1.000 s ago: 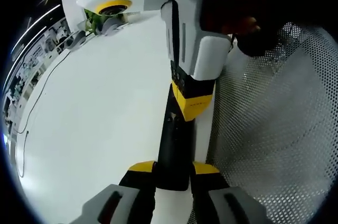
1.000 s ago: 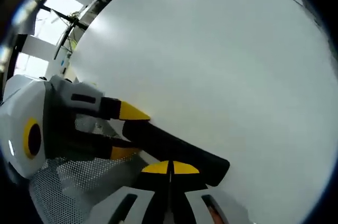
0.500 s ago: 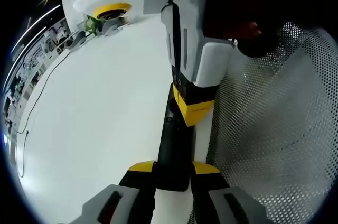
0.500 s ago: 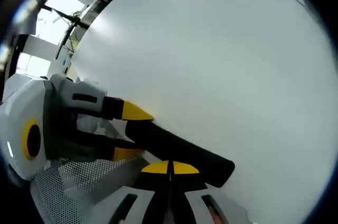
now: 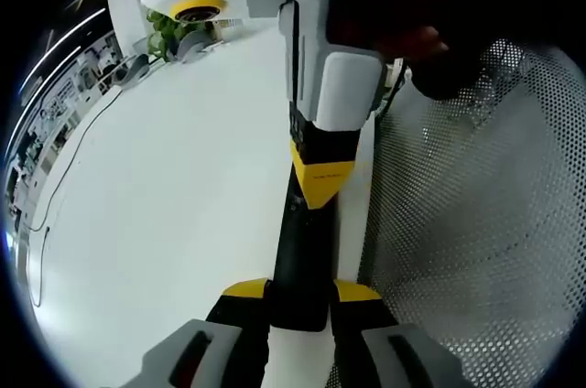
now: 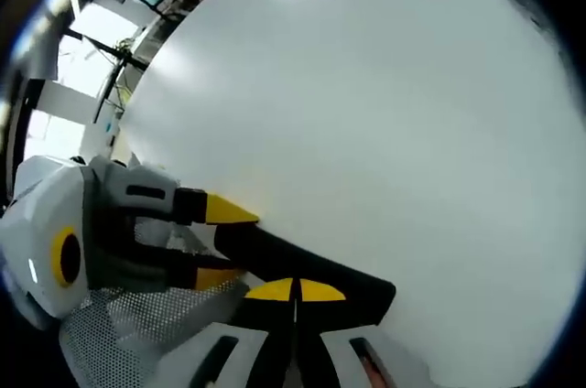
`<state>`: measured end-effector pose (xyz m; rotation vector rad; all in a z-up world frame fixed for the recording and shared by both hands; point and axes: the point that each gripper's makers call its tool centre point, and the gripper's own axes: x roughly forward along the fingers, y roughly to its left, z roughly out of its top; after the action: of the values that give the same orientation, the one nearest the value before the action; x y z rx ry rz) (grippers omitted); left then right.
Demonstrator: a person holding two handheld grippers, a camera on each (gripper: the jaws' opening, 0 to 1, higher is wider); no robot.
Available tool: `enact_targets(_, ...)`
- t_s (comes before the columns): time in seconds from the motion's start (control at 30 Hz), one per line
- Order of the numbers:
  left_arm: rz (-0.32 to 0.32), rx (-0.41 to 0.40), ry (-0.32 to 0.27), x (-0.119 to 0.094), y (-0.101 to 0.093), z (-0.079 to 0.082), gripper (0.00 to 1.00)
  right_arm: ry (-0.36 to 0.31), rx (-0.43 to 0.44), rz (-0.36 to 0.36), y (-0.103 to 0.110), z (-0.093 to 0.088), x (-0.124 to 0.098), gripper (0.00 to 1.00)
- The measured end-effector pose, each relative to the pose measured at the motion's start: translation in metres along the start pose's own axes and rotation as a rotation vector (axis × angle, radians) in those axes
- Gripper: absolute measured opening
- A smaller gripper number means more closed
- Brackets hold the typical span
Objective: Press the specified remote control buttons in sequence, fully releasing each button before pressing the next.
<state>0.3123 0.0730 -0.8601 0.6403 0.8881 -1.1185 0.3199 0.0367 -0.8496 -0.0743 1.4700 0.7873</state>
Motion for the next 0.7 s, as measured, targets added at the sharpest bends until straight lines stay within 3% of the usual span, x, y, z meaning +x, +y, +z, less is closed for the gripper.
enact_targets(0.3, -0.001, 0.002, 0.001, 0.0000, 0.0006, 0.0000, 0.25, 0.009, -0.070, -0.043, -0.0003, 0.0013, 0.0021, 0.00)
enact_targets(0.7, -0.003, 0.000, -0.005, 0.0006, 0.0015, 0.0006, 0.25, 0.015, -0.013, -0.016, -0.0041, 0.0038, 0.0019, 0.00)
